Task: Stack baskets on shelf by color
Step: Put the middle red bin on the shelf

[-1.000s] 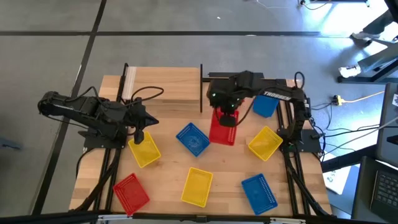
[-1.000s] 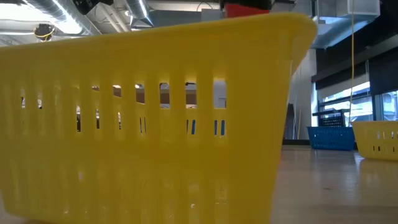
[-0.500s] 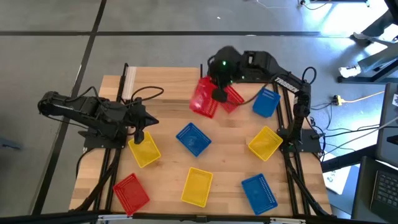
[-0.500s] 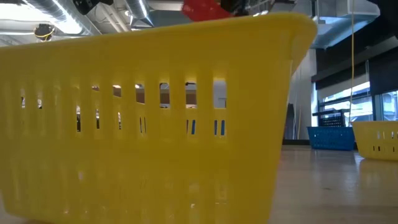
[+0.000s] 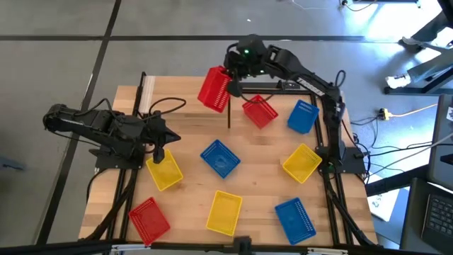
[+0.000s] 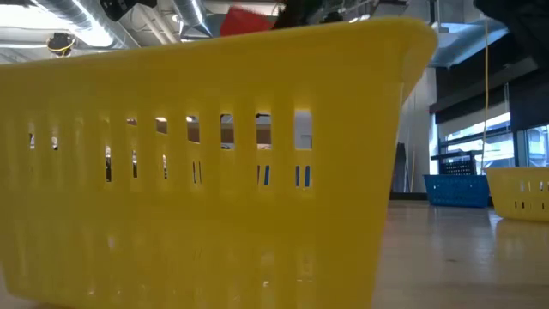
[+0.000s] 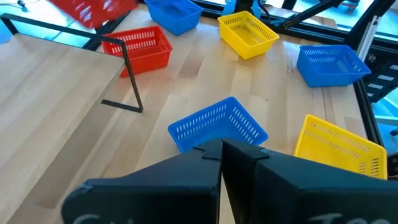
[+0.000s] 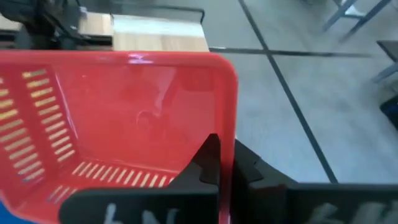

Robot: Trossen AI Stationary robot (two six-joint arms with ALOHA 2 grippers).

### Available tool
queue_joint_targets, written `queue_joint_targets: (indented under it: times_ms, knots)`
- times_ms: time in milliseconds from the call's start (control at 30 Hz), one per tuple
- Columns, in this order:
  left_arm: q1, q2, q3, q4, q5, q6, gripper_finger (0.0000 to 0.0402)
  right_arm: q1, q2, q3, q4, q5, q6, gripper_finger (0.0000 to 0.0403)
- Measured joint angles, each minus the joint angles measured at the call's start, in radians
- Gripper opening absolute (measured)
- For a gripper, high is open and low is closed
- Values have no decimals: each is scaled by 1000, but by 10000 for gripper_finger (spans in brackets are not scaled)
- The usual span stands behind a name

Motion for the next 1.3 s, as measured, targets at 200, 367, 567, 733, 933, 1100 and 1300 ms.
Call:
queue_joint_targets:
  times_ms: [200, 367, 567, 733, 933, 1100, 1300]
  knots:
    - [0, 0, 0, -1, 0, 0, 0, -44, 87, -1, 48, -2, -63, 0]
    - [0, 0, 0, -1, -3, -1, 0, -68, 133, -1, 63, -2, -64, 0]
    - [0, 0, 0, -1, -5, -1, 0, -73, 143, -1, 19, -3, -67, 0]
    - [0, 0, 0, -1, -5, -1, 0, -73, 143, -1, 16, -3, -109, 0]
    - [0, 0, 0, -1, -6, -1, 0, -78, 153, -2, 13, -12, -115, 0]
    - [0, 0, 0, -1, -6, -1, 0, -79, 158, -6, 6, -13, -115, 0]
    - [0, 0, 0, -1, -6, -1, 0, -79, 158, -6, 7, -12, -113, 1]
